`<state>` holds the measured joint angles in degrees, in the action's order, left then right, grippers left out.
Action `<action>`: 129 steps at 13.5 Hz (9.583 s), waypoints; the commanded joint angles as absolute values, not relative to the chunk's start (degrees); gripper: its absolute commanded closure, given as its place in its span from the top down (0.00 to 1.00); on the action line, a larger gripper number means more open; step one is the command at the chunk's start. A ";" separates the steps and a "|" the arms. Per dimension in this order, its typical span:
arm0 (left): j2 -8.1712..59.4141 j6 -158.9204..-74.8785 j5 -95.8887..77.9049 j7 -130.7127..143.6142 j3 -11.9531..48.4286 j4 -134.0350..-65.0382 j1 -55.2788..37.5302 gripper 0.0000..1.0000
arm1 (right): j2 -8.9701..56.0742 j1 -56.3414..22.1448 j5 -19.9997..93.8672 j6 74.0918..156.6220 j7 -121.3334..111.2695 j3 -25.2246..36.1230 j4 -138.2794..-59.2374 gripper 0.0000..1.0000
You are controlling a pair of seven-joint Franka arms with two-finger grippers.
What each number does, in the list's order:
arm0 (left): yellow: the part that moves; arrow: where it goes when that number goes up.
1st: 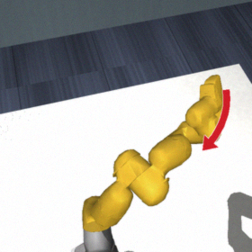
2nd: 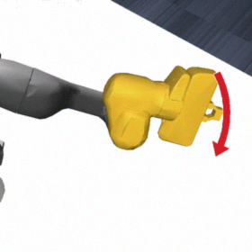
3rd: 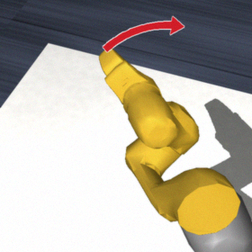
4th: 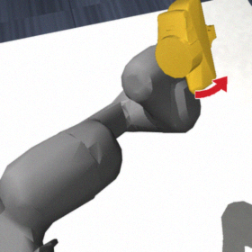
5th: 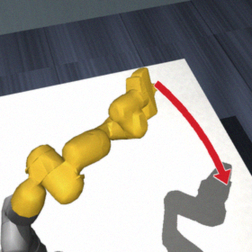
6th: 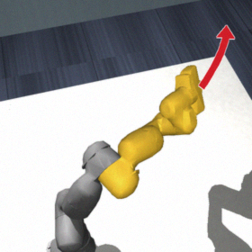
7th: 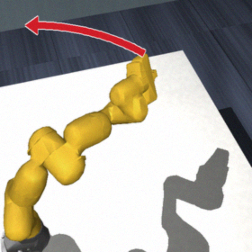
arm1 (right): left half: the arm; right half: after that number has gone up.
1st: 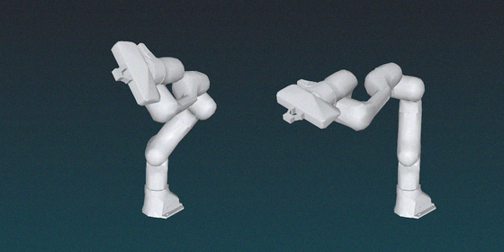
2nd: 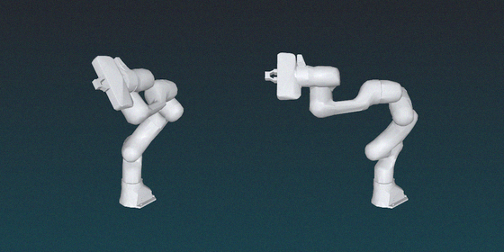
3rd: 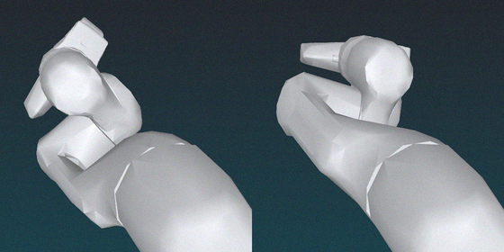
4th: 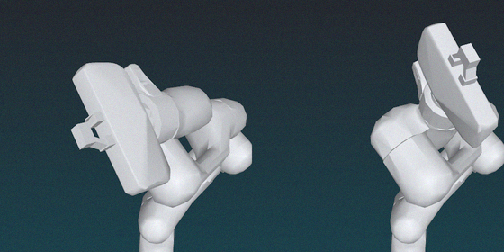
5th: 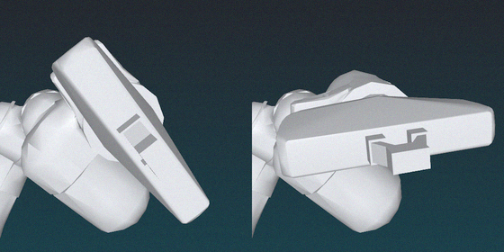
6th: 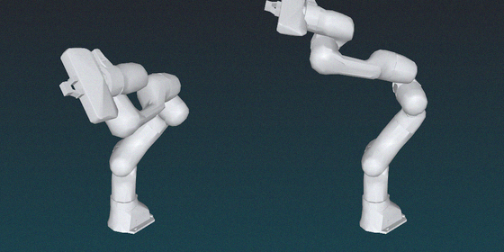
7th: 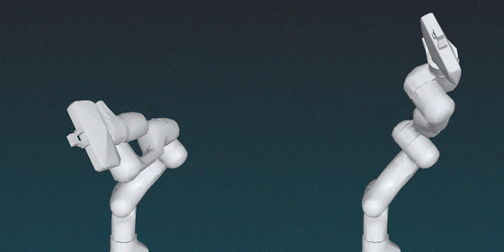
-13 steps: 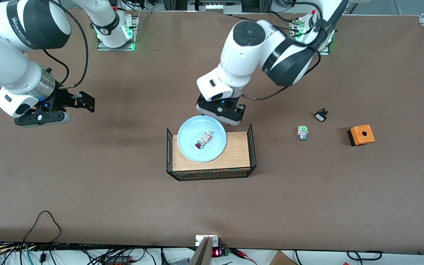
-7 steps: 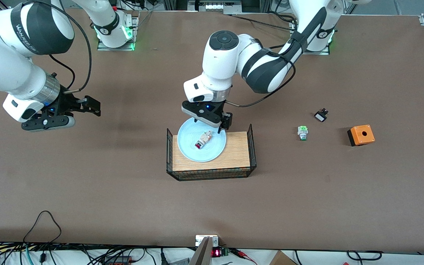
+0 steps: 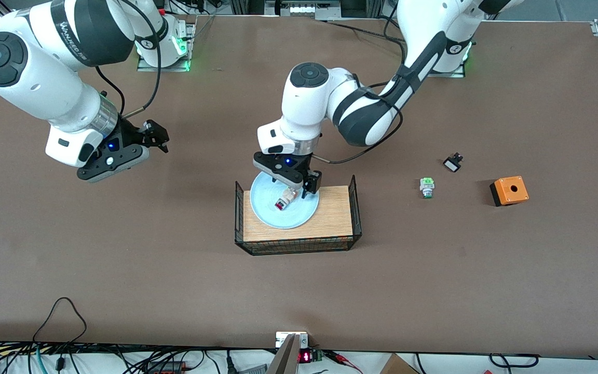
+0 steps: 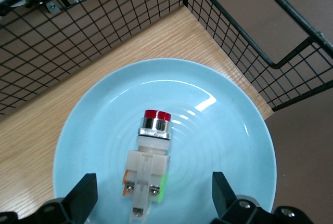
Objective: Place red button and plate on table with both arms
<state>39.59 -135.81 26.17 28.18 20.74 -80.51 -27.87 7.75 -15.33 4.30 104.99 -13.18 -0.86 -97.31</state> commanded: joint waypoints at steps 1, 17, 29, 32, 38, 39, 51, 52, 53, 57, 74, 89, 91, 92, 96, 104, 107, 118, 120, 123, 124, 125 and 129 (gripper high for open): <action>40.34 -136.58 27.77 28.92 20.21 -79.45 -28.39 0.50 | 7.47 -16.96 5.27 104.94 -21.07 -0.53 -96.42 1.00; 26.63 -111.89 19.78 28.04 20.66 -79.36 -12.23 0.14 | 11.50 -32.15 4.58 116.62 -25.58 -0.53 -97.03 1.00; 33.74 -107.49 16.35 -1.66 20.65 -82.17 8.43 0.17 | 23.37 -43.24 -7.01 133.85 -22.08 -0.26 -96.77 1.00; 37.96 -107.75 16.52 -8.08 20.57 -83.23 10.80 0.17 | 26.27 -44.03 -10.01 137.54 -19.51 -0.26 -96.77 1.00; 40.70 -125.82 22.38 -13.71 19.95 -94.27 13.79 0.21 | 28.30 -45.61 -15.63 138.43 -18.02 -0.18 -96.50 0.78; 40.35 -128.12 23.37 -13.71 20.04 -96.31 14.76 0.21 | 28.21 -45.70 -15.73 138.43 -17.93 -0.18 -96.50 0.72; 34.37 -108.85 22.06 -9.84 26.96 -88.62 14.77 1.00 | 27.60 -47.37 -15.91 137.46 -16.61 0.00 -96.42 0.00; 34.19 -106.55 22.06 -9.84 28.64 -86.42 15.11 1.00 | 27.51 -47.55 -15.91 137.29 -16.61 0.00 -96.42 0.00; 33.84 -104.09 22.06 -9.32 30.13 -83.87 15.12 1.00 | 27.07 -47.90 -15.82 136.42 -16.61 0.00 -96.33 0.00; 33.49 -89.51 19.86 -7.82 34.35 -73.07 14.59 1.00 | 24.62 -49.92 -15.91 127.98 -15.82 0.00 -92.03 0.00; 28.39 -78.31 19.78 3.52 35.59 -63.81 13.97 1.00 | -2.10 -27.61 -15.73 124.24 -26.37 0.44 -117.21 0.00; 3.16 -100.46 1.67 2.72 4.22 -95.98 -0.97 1.00 | 16.69 -11.78 -15.82 164.87 -28.30 0.53 -137.46 0.00; 3.16 -100.28 1.76 2.72 4.39 -95.80 -0.97 1.00 | 18.01 -11.87 -15.82 165.50 -28.21 0.62 -137.37 0.00; 2.90 -100.11 1.84 2.72 4.48 -95.80 -1.05 1.00 | 18.19 -11.87 -15.82 165.50 -28.13 0.53 -137.37 0.01; 2.99 -99.59 1.67 2.64 5.10 -95.54 -0.70 1.00 | 17.49 -11.78 -15.82 165.15 -28.12 0.53 -136.85 1.00; 3.08 -99.05 1.49 2.72 5.19 -95.36 -0.70 1.00 | 10.38 -10.73 -14.68 140.04 -27.51 0.62 -124.29 1.00; 3.08 -99.05 1.49 2.72 5.19 -95.36 -0.79 1.00 | 8.09 -9.14 -4.62 133.27 -27.33 0.70 -120.69 1.00; 3.08 -99.05 1.32 2.72 5.19 -95.36 -0.79 1.00 | 1.50 -8.88 2.10 103.90 -2.04 3.51 -103.98 1.00; 3.08 -98.96 1.32 2.81 5.19 -95.36 -0.79 1.00 | 0.19 -8.96 3.86 103.45 0.96 4.74 -102.66 1.00; 3.08 -98.96 1.32 2.81 5.19 -95.36 -0.79 1.00 | -1.76 -8.88 3.87 103.18 3.77 5.18 -102.22 1.00; 3.08 -98.96 1.32 2.81 5.19 -95.36 -0.79 1.00 | -1.84 -8.96 3.87 103.10 3.87 5.53 -101.69 1.00; 3.08 -98.96 1.32 2.81 5.19 -95.36 -0.79 1.00 | -2.02 -8.96 3.87 103.01 3.87 5.54 -101.17 1.00; 3.08 -98.88 1.32 2.81 5.19 -95.36 -0.70 1.00 | -3.69 -9.14 3.78 101.34 3.60 5.36 -100.37 1.00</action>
